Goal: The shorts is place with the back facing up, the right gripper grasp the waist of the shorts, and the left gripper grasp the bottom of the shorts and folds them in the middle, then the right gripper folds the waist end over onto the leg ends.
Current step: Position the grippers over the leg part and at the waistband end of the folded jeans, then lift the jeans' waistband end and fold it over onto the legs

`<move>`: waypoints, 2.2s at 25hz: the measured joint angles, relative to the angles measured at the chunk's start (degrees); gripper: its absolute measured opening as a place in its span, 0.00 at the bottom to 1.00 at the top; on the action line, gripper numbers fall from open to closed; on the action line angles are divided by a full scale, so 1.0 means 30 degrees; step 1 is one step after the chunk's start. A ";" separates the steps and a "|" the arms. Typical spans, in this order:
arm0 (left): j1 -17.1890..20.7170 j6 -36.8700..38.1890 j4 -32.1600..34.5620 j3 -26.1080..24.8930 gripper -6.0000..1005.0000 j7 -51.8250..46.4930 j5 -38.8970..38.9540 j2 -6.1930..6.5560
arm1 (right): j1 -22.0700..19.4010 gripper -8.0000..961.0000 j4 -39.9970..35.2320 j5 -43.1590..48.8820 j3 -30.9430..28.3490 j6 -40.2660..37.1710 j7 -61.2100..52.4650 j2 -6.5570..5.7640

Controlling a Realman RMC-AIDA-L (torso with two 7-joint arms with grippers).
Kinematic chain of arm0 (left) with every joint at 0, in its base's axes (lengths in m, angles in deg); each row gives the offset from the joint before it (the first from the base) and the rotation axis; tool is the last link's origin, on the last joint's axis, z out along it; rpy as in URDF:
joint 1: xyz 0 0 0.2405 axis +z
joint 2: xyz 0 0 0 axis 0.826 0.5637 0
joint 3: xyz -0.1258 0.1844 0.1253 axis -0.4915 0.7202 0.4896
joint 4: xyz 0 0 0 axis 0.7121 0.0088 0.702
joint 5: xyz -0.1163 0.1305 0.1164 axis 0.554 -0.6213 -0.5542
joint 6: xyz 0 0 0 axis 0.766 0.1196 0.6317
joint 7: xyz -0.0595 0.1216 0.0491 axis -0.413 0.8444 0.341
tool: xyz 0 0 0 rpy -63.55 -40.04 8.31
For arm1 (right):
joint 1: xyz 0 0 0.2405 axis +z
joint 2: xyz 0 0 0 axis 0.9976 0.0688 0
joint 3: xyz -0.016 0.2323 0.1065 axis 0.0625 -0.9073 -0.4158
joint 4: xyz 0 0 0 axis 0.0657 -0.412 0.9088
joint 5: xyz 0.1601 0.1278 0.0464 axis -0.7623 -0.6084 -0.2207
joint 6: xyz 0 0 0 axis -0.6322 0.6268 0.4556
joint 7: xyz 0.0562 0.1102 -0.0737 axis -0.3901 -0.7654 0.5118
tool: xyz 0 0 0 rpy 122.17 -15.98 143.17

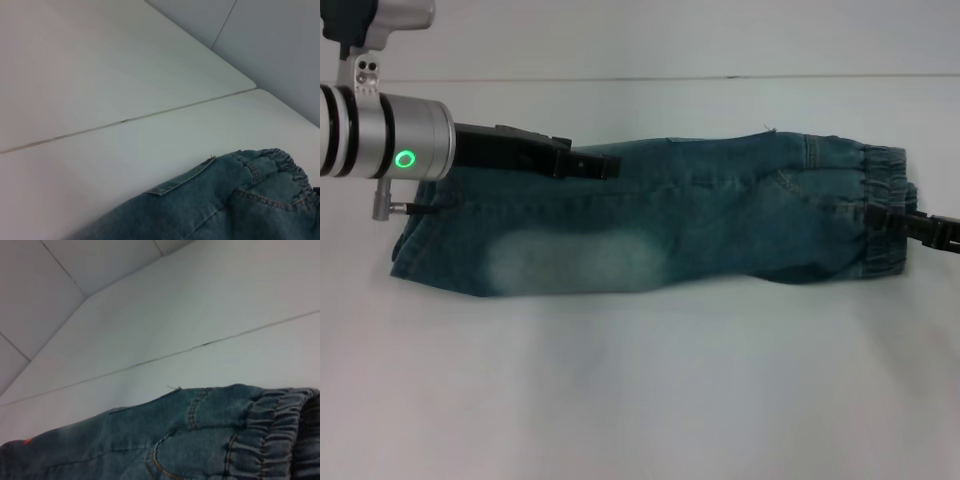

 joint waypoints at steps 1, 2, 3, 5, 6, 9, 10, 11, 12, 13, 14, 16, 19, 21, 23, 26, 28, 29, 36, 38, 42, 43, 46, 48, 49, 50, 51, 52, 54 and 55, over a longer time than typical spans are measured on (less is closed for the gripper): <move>-0.0026 0.0012 -0.0001 0.0000 0.88 -0.0005 -0.0001 0.0007 | -0.0071 0.92 0.0002 0.0011 0.0000 -0.0061 0.0018 0.0043; -0.0044 0.0011 -0.0001 -0.0001 0.88 -0.0005 -0.0009 0.0009 | -0.0101 0.92 0.0011 0.0013 0.0000 -0.0089 0.0022 0.0045; -0.0064 0.0015 -0.0001 0.0000 0.88 -0.0009 -0.0022 0.0010 | -0.0168 0.92 0.0044 0.0015 -0.0003 -0.0166 0.0030 0.0065; -0.0081 0.0001 -0.0002 -0.0001 0.88 -0.0011 -0.0056 0.0015 | -0.0319 0.92 0.0058 -0.0001 -0.0066 -0.0305 0.0092 0.0119; -0.0097 -0.0003 -0.0001 0.0002 0.88 -0.0012 -0.0059 0.0015 | -0.0399 0.92 0.0057 -0.0038 -0.0115 -0.0384 0.0138 0.0155; -0.0149 -0.0007 -0.0002 0.0001 0.88 -0.0012 -0.0068 0.0035 | -0.0583 0.92 -0.0040 -0.0096 -0.0262 -0.0555 0.0199 0.0266; -0.0161 -0.0007 -0.0002 0.0000 0.88 -0.0011 -0.0071 0.0043 | -0.0621 0.92 -0.0071 -0.0104 -0.0315 -0.0584 0.0206 0.0290; -0.0171 -0.0008 -0.0002 0.0001 0.88 -0.0012 -0.0073 0.0053 | -0.0664 0.92 -0.0078 -0.0107 -0.0365 -0.0589 0.0209 0.0298; -0.0180 -0.0007 -0.0002 0.0002 0.88 -0.0011 -0.0075 0.0061 | -0.0699 0.91 -0.0083 -0.0108 -0.0416 -0.0592 0.0210 0.0304; -0.0188 -0.0007 -0.0011 0.0001 0.88 -0.0012 -0.0078 0.0077 | -0.0724 0.91 -0.0090 -0.0110 -0.0459 -0.0592 0.0211 0.0305; -0.0192 -0.0008 -0.0023 0.0000 0.88 -0.0012 -0.0080 0.0088 | -0.0743 0.91 -0.0090 -0.0112 -0.0488 -0.0593 0.0212 0.0307; -0.0193 -0.0007 -0.0052 0.0001 0.88 -0.0012 -0.0084 0.0105 | -0.0765 0.91 -0.0070 -0.0111 -0.0512 -0.0592 0.0222 0.0309; -0.0207 -0.0004 -0.0088 0.0001 0.88 -0.0012 -0.0085 0.0127 | -0.0797 0.91 0.0025 -0.0063 -0.0520 -0.0592 0.0260 0.0314; -0.0233 -0.0005 -0.0148 0.0002 0.88 -0.0012 -0.0085 0.0166 | -0.0801 0.91 0.0067 -0.0036 -0.0521 -0.0591 0.0323 0.0315; -0.0258 -0.0001 -0.0178 0.0000 0.88 -0.0012 -0.0085 0.0194 | -0.0801 0.91 0.0097 -0.0015 -0.0465 -0.0591 0.0399 0.0314; -0.0290 0.0007 -0.0179 0.0001 0.88 -0.0012 -0.0085 0.0215 | -0.0816 0.90 0.0156 -0.0009 -0.0393 -0.0591 0.0443 0.0333; -0.0328 0.0016 -0.0179 0.0000 0.88 -0.0018 -0.0084 0.0232 | -0.0819 0.90 0.0260 -0.0007 -0.0368 -0.0592 0.0461 0.0346; -0.0345 0.0017 -0.0179 0.0001 0.88 -0.0023 -0.0084 0.0237 | -0.0821 0.90 0.0301 -0.0007 -0.0362 -0.0591 0.0466 0.0346; -0.0487 -0.0003 -0.0207 0.0000 0.88 -0.0041 -0.0083 0.0294 | -0.0826 0.90 0.0373 -0.0007 -0.0354 -0.0850 0.0489 0.0343; -0.0504 -0.0006 -0.0207 0.0001 0.88 -0.0041 -0.0083 0.0294 | -0.0826 0.89 0.0372 -0.0007 -0.0323 -0.0853 0.0506 0.0342; -0.0510 -0.0008 -0.0208 0.0001 0.88 -0.0042 -0.0083 0.0312 | -0.0794 0.89 0.0372 -0.0002 -0.0316 -0.0853 0.0513 0.0342; -0.0511 -0.0008 -0.0207 0.0001 0.88 -0.0042 -0.0083 0.0318 | -0.0784 0.89 0.0373 0.0000 -0.0316 -0.0844 0.0502 0.0342; -0.0512 -0.0009 -0.0207 0.0002 0.88 -0.0042 -0.0083 0.0326 | -0.0772 0.89 0.0389 0.0007 -0.0317 -0.0758 0.0413 0.0341; -0.0514 -0.0009 -0.0207 0.0001 0.88 -0.0042 -0.0083 0.0326 | -0.0746 0.89 0.0394 0.0011 -0.0320 -0.0719 0.0353 0.0326; -0.0522 -0.0008 -0.0207 0.0001 0.88 -0.0042 -0.0084 0.0326 | -0.0728 0.85 0.0395 0.0014 -0.0322 -0.0712 0.0339 0.0319; -0.0526 -0.0008 -0.0207 0.0002 0.88 -0.0041 -0.0085 0.0325 | -0.0702 0.81 0.0399 0.0015 -0.0323 -0.0706 0.0330 0.0311; -0.0535 -0.0008 -0.0207 0.0001 0.88 -0.0042 -0.0088 0.0324 | -0.0677 0.77 0.0427 0.0019 -0.0323 -0.0701 0.0329 0.0310; -0.0536 -0.0008 -0.0207 0.0001 0.88 -0.0042 -0.0090 0.0325 | -0.0640 0.73 0.0480 0.0020 -0.0323 -0.0690 0.0326 0.0292; -0.0539 -0.0008 -0.0207 0.0001 0.88 -0.0042 -0.0095 0.0324 | -0.0572 0.65 0.0680 0.0022 -0.0324 -0.0663 0.0323 0.0216; -0.0540 -0.0007 -0.0207 0.0001 0.88 -0.0042 -0.0098 0.0324 | -0.0549 0.60 0.0777 0.0022 -0.0323 -0.0652 0.0321 0.0179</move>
